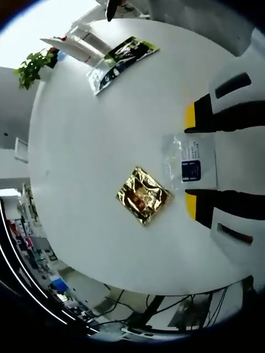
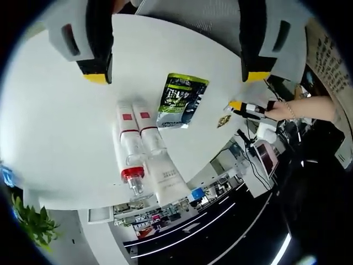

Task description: Arrange the skincare products in the storage area until every visible bottle or jar stands upright without overlapping.

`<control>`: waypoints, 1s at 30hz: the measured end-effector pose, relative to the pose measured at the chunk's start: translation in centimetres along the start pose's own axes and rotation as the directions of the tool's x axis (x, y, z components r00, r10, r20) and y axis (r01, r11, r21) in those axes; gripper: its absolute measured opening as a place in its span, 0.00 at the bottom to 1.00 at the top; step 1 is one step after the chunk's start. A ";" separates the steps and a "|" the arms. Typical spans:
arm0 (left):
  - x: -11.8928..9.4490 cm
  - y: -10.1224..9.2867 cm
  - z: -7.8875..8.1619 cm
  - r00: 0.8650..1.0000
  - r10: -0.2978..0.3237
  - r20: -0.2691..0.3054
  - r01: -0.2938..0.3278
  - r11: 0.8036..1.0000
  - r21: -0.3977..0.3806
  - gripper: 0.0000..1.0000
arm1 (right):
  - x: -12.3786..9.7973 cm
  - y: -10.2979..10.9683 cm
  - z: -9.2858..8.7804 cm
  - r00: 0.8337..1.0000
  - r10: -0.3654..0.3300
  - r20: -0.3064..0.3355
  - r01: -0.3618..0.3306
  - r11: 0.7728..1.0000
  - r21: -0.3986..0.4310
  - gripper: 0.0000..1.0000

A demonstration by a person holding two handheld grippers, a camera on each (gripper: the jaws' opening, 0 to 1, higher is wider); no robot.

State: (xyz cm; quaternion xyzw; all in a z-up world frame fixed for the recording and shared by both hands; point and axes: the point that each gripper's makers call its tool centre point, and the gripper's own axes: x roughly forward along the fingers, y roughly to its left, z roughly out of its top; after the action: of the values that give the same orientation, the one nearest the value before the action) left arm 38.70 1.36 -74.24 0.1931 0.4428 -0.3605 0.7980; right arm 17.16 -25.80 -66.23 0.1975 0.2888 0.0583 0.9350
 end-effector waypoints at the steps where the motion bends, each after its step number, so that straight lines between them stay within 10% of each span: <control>1: 0.0 0.0 0.0 1.000 0.002 0.000 -0.002 1.000 -0.003 0.38 | 0.0 0.0 0.0 1.000 0.001 0.000 -0.001 1.000 -0.001 0.97; 17: -2.8 -5.1 2.8 0.989 -0.041 0.144 0.038 0.999 0.024 0.37 | 0.2 1.6 0.5 0.999 0.052 0.016 -0.052 0.999 -0.012 0.95; 30: -7.0 -11.4 5.8 0.951 -0.128 0.281 0.104 0.990 0.097 0.37 | 0.1 4.4 2.9 0.986 0.157 0.058 -0.154 0.987 -0.051 0.79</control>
State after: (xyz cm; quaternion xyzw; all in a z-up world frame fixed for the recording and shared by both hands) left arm 31.08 -7.02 -65.07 0.1447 0.3180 -0.4487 0.8226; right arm 18.94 -22.70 -62.31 0.1995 0.2421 0.1319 0.9403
